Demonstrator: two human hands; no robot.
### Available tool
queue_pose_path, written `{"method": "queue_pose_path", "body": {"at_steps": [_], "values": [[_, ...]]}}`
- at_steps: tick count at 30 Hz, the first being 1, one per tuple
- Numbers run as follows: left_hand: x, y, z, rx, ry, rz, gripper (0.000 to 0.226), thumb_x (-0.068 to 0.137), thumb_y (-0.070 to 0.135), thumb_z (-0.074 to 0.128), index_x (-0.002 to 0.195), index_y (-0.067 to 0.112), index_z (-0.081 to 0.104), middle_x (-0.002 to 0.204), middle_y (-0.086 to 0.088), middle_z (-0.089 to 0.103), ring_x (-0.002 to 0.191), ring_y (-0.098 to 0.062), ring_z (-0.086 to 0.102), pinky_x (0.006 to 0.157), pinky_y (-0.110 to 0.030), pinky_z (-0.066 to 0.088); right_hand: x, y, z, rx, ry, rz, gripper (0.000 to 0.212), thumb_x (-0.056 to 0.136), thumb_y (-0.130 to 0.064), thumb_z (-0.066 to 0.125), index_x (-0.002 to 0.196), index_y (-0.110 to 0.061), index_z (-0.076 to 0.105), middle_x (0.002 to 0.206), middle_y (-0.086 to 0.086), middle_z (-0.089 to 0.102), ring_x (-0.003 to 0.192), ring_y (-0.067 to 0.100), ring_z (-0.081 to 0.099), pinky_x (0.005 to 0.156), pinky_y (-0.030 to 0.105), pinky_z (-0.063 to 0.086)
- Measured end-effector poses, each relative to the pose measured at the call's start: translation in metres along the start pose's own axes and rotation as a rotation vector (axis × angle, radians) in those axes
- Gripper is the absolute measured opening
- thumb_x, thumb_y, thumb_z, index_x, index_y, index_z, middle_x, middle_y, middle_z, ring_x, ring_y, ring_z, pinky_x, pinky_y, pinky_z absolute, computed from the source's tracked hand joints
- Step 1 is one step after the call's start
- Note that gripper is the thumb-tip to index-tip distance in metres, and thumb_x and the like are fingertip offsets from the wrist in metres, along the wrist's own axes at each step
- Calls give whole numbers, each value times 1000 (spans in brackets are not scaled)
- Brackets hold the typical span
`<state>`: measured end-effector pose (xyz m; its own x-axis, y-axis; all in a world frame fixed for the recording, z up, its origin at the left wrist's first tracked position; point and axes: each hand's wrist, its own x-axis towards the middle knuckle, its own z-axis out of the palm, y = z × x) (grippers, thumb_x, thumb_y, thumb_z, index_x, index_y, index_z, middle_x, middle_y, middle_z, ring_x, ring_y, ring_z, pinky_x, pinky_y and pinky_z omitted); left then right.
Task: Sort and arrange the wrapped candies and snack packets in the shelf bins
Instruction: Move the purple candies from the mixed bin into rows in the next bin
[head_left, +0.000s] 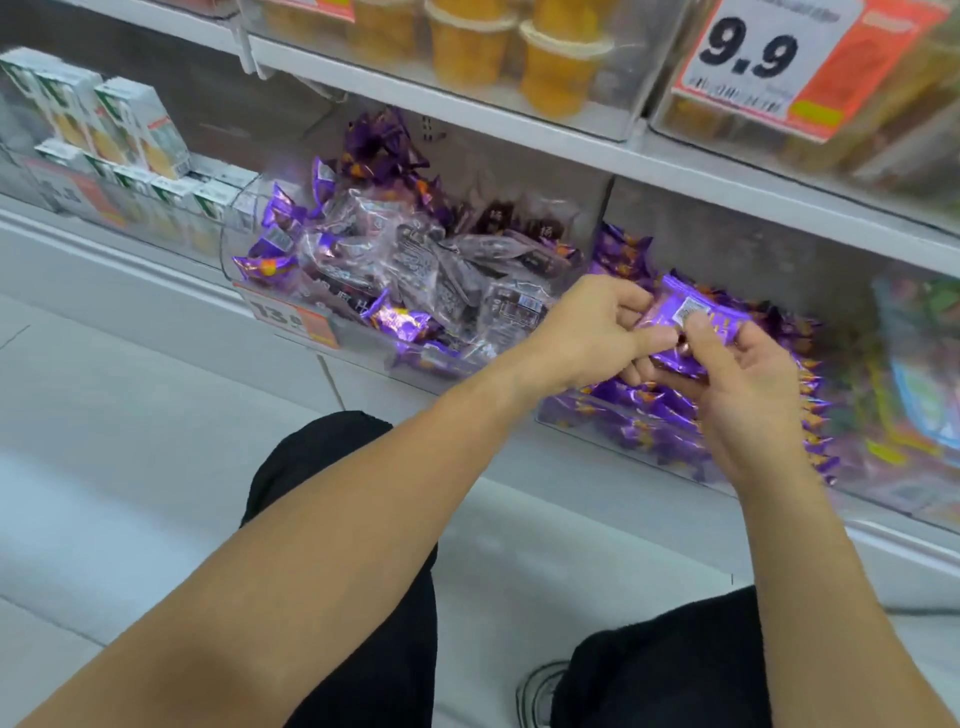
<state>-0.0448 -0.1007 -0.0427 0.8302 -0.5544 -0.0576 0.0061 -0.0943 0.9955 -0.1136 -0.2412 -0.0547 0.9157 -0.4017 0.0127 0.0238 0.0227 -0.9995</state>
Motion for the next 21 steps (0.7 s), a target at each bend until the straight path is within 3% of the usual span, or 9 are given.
{"method": "queue_pose_path", "body": {"at_steps": [4, 8, 12, 14, 16, 21], "values": [[9, -5, 22, 84, -27, 7, 9, 95, 6, 61, 100, 7, 54, 71, -16, 63, 53, -25, 62, 53, -35, 54, 0, 7, -13, -29, 100, -60, 19, 102, -18, 56, 111, -3, 60, 97, 13, 72, 84, 28, 71, 68, 39, 60], [15, -9, 37, 78, -3, 24, 13, 95, 7, 60, 103, 10, 49, 81, -6, 64, 55, -18, 68, 65, -42, 59, 2, 11, -18, -34, 146, -63, 25, 104, -21, 51, 111, 3, 57, 105, 23, 68, 84, 26, 68, 64, 37, 59], [17, -12, 44, -28, 3, -42, 20, 92, 2, 63, 99, 9, 45, 94, -25, 70, 68, -26, 75, 71, -41, 62, 3, 10, -28, 176, 227, 113, 26, 102, -21, 46, 102, 1, 59, 90, 21, 59, 75, 27, 60, 69, 43, 55], [19, -13, 46, -51, 12, -75, 22, 91, -1, 64, 97, 10, 45, 81, -17, 70, 61, -21, 72, 63, -34, 61, 5, 12, -35, 120, 197, 146, 21, 97, -14, 54, 108, 1, 64, 98, 14, 66, 80, 26, 62, 74, 41, 55], [21, -16, 46, -20, 24, -88, 23, 89, -1, 65, 102, 9, 48, 71, -10, 68, 54, -18, 68, 59, -33, 58, 3, 14, -41, 20, 104, 123, 33, 90, -6, 60, 122, -6, 67, 115, 11, 71, 94, 24, 66, 83, 38, 53], [15, -15, 48, -78, -41, -121, 24, 91, -5, 62, 113, 4, 57, 86, -15, 73, 70, -24, 73, 67, -32, 61, -5, 12, -47, 93, 135, 114, 38, 86, -5, 74, 123, -6, 65, 106, 9, 76, 99, 23, 72, 88, 35, 56]]}}
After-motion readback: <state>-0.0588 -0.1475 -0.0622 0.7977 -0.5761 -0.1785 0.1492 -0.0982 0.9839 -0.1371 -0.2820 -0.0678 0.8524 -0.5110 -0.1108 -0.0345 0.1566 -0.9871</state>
